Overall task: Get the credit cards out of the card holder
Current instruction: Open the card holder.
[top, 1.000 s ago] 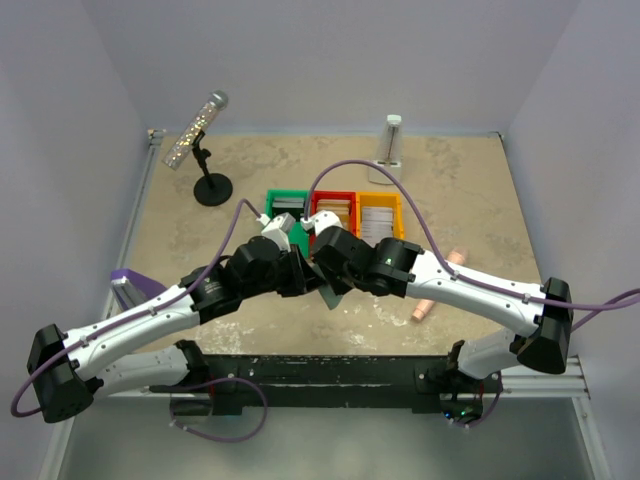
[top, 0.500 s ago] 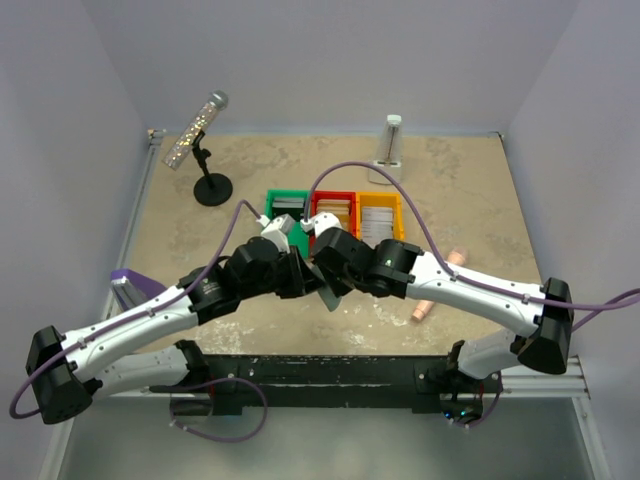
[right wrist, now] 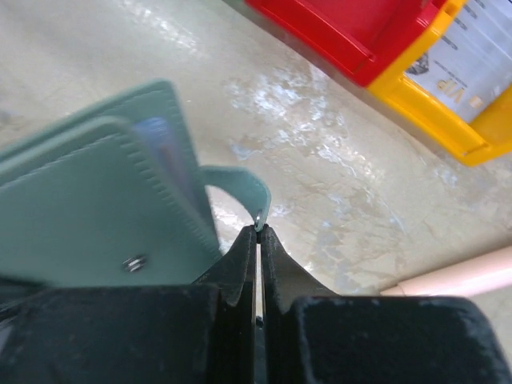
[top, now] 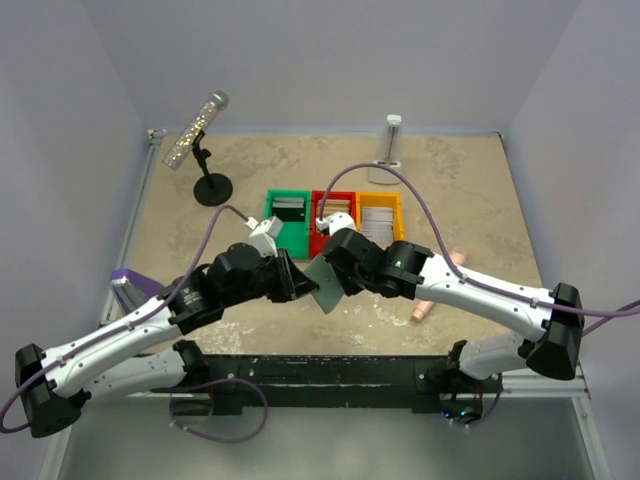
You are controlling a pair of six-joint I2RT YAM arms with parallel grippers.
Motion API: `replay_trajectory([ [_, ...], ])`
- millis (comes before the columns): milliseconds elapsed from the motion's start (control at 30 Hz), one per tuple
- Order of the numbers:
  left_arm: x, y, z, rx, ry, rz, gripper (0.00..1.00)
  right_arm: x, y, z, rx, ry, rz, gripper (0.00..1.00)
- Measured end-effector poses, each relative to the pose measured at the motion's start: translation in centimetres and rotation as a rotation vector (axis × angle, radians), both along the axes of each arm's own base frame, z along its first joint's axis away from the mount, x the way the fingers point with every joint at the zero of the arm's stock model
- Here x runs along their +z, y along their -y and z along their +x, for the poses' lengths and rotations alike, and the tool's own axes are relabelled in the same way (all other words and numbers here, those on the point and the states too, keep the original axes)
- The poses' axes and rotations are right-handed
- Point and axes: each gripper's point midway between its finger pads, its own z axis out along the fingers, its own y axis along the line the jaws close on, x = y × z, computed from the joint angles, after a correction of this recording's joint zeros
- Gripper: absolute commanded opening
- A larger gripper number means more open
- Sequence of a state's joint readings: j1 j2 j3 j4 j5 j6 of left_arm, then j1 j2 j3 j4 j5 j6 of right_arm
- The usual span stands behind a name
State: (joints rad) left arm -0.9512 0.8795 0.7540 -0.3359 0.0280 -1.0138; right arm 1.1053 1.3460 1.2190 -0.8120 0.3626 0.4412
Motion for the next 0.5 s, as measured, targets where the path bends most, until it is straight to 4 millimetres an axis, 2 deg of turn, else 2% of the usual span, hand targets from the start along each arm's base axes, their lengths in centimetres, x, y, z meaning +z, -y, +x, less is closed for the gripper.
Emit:
replay_trajectory([
  [133,0.4,-0.4,-0.5,-0.011,0.01,-0.023,0.0,-0.9,1.0,0.2,-0.024,-0.007,-0.034,0.0],
  [367,-0.9,-0.8,-0.7,-0.008,0.002,-0.008,0.0,-0.5,1.8,0.0,-0.03,-0.003,-0.01,0.01],
  [500,-1.2,-1.2,-0.9,-0.019,0.02,-0.029,0.0,0.1,2.8,-0.4,-0.041,-0.017,0.046,0.27],
])
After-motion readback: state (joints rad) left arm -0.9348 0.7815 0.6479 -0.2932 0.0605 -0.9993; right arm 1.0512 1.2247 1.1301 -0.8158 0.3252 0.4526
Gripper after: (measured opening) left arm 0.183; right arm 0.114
